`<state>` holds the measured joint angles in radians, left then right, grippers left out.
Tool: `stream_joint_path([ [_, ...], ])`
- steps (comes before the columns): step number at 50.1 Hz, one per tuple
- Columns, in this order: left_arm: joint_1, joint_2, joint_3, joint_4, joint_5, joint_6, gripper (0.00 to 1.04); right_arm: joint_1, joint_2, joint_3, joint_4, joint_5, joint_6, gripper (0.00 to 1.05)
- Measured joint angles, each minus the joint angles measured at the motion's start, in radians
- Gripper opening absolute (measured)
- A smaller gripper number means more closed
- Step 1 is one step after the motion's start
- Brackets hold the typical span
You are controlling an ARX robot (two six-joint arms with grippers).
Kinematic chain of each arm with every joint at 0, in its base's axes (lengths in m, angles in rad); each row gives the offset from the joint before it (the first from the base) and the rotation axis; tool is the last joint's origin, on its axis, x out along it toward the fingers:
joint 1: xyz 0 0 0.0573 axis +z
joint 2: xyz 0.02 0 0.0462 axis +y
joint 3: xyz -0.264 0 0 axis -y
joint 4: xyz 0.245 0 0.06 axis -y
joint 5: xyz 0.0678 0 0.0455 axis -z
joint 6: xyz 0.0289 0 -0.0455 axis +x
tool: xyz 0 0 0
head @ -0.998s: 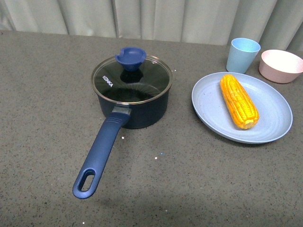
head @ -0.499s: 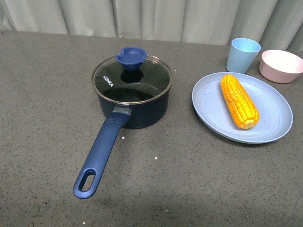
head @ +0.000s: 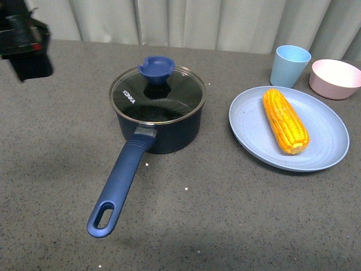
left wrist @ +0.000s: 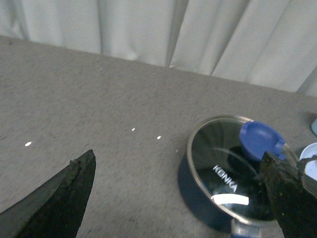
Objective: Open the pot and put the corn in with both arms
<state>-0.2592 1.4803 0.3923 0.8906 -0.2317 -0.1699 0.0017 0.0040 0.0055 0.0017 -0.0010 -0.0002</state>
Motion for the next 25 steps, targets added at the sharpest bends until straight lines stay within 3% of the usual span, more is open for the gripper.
stream_joint_path([
  [14, -0.032, 0.313, 0.216, 0.119, 0.021, 0.071, 0.98, 0.0, 0.0, 0.0, 0.0, 0.0, 0.0, 0.96],
  [25, -0.061, 0.491, 0.426, 0.057, 0.007, 0.108, 0.98, 0.0, 0.0, 0.0, 0.0, 0.0, 0.0, 0.96],
])
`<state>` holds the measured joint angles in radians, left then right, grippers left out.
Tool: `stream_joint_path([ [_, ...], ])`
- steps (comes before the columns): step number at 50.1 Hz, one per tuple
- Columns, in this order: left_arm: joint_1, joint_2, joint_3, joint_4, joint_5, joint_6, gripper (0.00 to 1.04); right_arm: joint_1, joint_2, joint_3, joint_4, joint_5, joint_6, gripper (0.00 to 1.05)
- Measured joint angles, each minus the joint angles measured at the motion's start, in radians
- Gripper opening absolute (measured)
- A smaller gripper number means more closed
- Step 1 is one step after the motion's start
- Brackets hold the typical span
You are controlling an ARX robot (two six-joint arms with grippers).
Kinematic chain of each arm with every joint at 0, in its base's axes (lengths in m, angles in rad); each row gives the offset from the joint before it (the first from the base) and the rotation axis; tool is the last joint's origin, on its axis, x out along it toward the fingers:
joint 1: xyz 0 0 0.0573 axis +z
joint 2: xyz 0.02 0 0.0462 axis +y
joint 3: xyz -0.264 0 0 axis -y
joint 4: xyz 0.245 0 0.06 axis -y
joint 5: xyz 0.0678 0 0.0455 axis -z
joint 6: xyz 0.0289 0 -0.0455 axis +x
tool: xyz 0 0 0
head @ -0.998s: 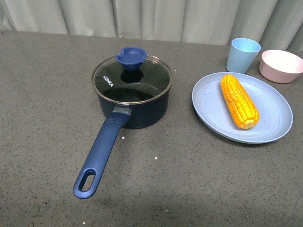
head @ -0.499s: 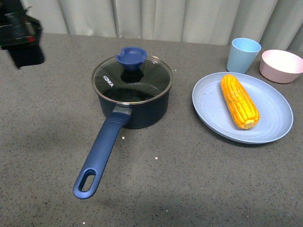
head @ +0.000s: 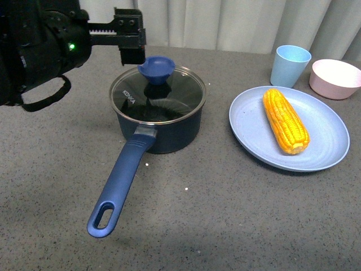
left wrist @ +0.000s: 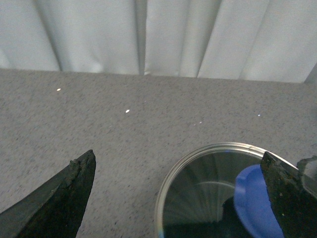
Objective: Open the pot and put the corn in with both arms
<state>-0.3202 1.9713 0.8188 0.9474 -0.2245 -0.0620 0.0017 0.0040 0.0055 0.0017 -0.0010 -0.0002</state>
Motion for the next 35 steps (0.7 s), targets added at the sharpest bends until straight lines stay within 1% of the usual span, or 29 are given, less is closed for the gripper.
stream_joint_path([
  [6, -0.028, 0.036, 0.055, -0.021, 0.031, -0.003, 0.98, 0.0, 0.0, 0.0, 0.0, 0.0, 0.0, 0.96],
  [18, -0.072, 0.072, 0.088, -0.031, 0.068, -0.011, 0.98, 0.0, 0.0, 0.0, 0.0, 0.0, 0.0, 0.96],
  [35, -0.084, 0.157, 0.13, -0.052, 0.096, -0.011, 0.98, 0.0, 0.0, 0.0, 0.0, 0.0, 0.0, 0.96],
])
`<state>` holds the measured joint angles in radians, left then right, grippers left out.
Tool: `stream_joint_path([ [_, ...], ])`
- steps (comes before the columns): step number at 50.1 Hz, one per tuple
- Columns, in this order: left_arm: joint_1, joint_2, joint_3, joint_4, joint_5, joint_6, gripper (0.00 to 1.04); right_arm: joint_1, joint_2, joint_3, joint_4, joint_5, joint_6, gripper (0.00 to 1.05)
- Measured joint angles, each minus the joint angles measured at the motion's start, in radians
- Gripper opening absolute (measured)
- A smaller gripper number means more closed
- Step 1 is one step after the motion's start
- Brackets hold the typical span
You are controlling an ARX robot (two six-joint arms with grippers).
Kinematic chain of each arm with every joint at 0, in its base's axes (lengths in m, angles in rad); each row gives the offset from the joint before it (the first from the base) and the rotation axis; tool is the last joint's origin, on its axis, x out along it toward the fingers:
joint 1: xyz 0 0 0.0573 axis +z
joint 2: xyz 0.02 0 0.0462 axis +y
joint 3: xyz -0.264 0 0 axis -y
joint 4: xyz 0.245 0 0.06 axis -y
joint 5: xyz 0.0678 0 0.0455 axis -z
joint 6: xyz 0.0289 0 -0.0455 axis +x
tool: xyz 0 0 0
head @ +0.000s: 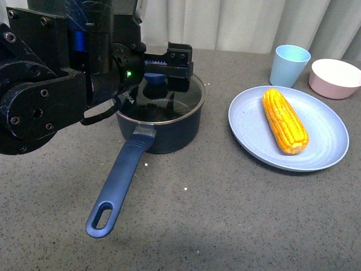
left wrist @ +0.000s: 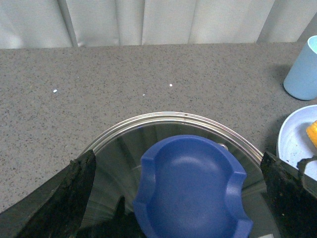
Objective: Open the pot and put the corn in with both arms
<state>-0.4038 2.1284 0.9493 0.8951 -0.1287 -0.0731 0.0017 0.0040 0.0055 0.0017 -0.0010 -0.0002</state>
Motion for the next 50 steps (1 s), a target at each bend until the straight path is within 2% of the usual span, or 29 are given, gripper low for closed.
stream_joint_path([
  [23, -0.002, 0.054, 0.044, -0.049, 0.021, -0.023, 0.98, 0.0, 0.0, 0.0, 0.0, 0.0, 0.0, 0.96],
  [34, 0.003, 0.054, 0.05, -0.048, 0.027, -0.037, 0.62, 0.0, 0.0, 0.0, 0.0, 0.0, 0.0, 0.96],
  [39, 0.003, 0.054, 0.05, -0.048, 0.027, -0.036, 0.57, 0.0, 0.0, 0.0, 0.0, 0.0, 0.0, 0.96],
  [50, 0.012, 0.029, 0.035, -0.046, 0.034, -0.041, 0.57, 0.0, 0.0, 0.0, 0.0, 0.0, 0.0, 0.96],
])
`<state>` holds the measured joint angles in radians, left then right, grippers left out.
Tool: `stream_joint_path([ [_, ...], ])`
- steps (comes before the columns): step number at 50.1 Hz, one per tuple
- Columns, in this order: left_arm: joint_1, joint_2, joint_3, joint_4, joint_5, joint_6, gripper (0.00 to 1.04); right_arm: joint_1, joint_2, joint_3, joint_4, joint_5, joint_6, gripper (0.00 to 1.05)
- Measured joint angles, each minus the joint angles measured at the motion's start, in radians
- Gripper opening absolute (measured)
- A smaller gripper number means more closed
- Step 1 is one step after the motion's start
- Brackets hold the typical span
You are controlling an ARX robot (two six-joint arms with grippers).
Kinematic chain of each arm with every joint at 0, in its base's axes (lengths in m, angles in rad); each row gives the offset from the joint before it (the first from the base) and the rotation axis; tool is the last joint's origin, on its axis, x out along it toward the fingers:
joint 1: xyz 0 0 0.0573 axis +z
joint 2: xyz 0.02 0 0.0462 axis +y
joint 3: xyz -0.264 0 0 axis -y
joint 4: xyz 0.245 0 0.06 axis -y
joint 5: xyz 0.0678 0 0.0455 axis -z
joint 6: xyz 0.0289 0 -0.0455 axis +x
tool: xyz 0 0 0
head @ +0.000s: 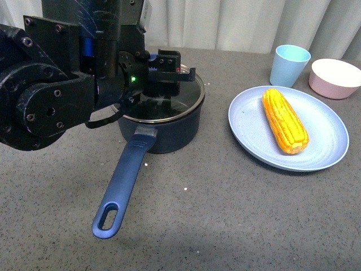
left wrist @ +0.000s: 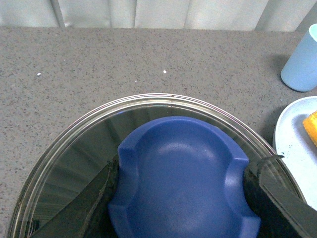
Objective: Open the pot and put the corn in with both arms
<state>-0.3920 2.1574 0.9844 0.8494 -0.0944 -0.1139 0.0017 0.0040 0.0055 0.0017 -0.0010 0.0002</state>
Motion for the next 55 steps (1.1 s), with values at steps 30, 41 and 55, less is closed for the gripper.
stream_joint_path([
  [30, 0.309, -0.111, -0.111, 0.088, -0.034, 0.024, 0.57, 0.0, 0.0, 0.0, 0.0, 0.0, 0.0, 0.96],
  [41, 0.327, -0.023, -0.133, 0.101, 0.001, 0.015, 0.56, 0.0, 0.0, 0.0, 0.0, 0.0, 0.0, 0.96],
  [55, 0.333, 0.076, -0.13, 0.113, 0.017, 0.01, 0.56, 0.0, 0.0, 0.0, 0.0, 0.0, 0.0, 0.96],
])
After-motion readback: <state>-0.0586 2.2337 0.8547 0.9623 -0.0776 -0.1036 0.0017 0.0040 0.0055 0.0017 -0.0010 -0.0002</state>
